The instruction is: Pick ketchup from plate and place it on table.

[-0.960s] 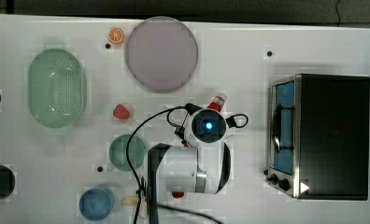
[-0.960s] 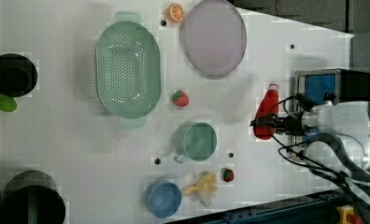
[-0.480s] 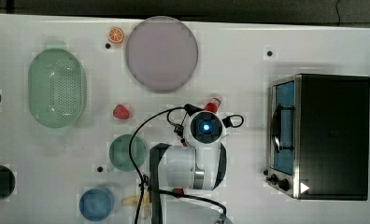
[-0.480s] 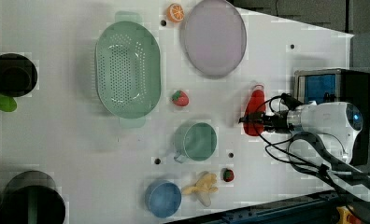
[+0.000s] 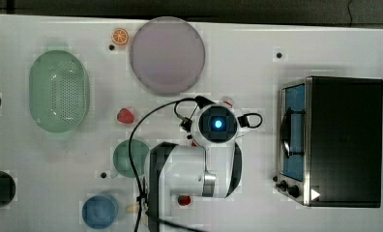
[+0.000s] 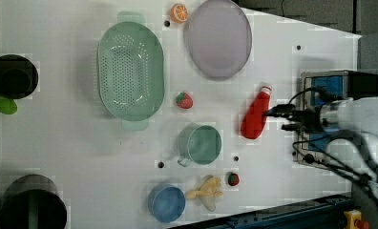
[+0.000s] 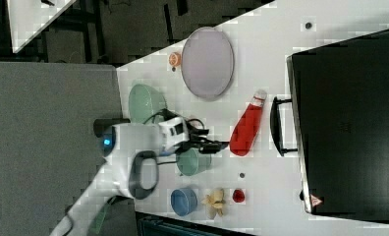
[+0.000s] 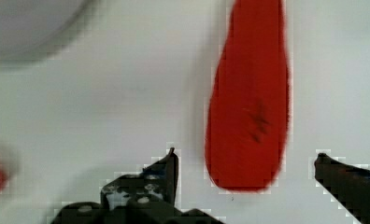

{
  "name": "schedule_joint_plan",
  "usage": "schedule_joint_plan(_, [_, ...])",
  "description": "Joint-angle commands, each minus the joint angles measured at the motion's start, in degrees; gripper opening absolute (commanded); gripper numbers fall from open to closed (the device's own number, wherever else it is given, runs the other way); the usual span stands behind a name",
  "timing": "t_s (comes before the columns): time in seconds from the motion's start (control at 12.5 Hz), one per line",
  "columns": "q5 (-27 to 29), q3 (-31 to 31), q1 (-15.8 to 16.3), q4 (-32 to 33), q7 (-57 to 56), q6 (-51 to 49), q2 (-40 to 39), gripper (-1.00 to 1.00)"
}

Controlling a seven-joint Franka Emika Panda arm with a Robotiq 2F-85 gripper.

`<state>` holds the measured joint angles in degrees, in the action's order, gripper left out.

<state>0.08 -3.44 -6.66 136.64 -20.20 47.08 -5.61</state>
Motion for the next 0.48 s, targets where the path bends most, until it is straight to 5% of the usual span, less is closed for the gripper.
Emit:
schedule_joint_plan(0.08, [0.28,-2.66,0.18,-9.86,12.87,-10.08,8.50,1.00])
schedule_joint_plan(0.48, [0.28,-3.26,0.19,-23.37,22.84,-31.99,15.80,1.00])
